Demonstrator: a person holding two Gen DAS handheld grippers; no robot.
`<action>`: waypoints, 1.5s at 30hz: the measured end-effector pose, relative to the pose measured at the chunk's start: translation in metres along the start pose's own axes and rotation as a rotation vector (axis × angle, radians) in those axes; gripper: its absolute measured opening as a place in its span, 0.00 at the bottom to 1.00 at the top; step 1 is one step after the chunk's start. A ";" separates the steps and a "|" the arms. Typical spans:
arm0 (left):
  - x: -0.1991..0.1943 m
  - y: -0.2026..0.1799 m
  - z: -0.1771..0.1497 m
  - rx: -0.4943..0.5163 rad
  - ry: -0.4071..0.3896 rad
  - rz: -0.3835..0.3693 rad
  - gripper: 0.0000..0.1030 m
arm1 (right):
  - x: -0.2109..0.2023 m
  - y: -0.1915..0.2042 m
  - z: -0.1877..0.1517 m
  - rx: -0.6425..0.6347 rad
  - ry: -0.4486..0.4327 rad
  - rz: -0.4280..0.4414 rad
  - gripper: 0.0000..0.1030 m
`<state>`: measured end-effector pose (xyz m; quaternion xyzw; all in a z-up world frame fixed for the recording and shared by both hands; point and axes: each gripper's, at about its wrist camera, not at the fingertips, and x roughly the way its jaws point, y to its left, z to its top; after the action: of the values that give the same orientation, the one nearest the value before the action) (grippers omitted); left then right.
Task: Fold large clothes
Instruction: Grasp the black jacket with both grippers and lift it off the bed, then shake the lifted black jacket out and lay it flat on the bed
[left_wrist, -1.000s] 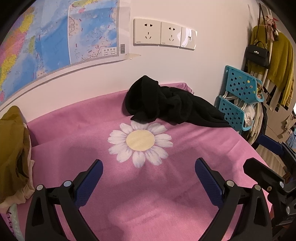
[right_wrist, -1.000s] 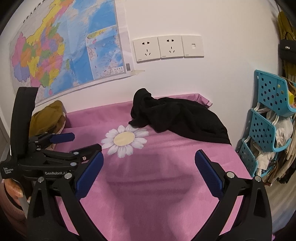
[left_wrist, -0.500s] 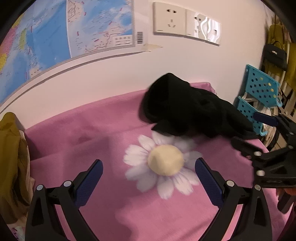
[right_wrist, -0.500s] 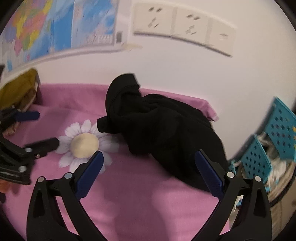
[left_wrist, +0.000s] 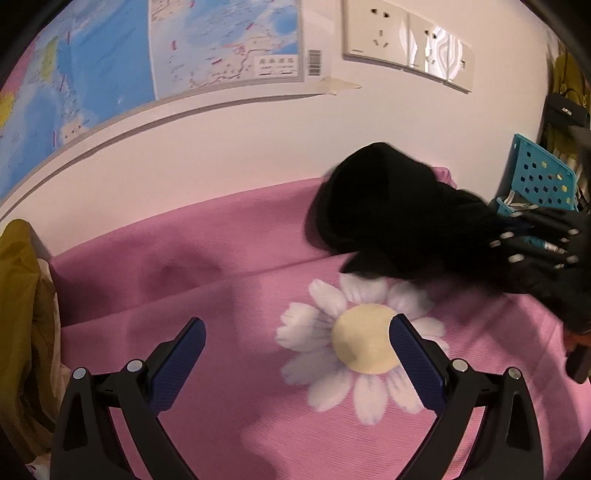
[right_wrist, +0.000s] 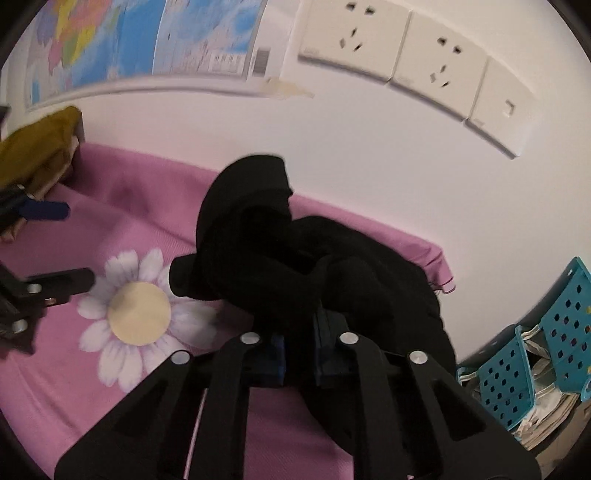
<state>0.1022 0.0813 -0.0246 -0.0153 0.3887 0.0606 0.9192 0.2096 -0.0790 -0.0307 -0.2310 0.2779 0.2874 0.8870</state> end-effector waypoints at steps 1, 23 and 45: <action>0.002 0.001 0.001 -0.006 0.003 0.001 0.93 | 0.001 0.001 0.002 -0.005 -0.006 -0.002 0.29; 0.020 -0.039 0.039 0.180 -0.123 -0.217 0.93 | -0.156 -0.155 0.066 0.230 -0.325 -0.128 0.03; 0.035 -0.194 0.120 0.373 -0.278 -0.312 0.05 | -0.262 -0.215 0.039 0.357 -0.477 -0.197 0.03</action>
<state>0.2359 -0.0987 0.0302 0.1028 0.2561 -0.1525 0.9490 0.1826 -0.3130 0.2155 -0.0237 0.0844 0.1930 0.9773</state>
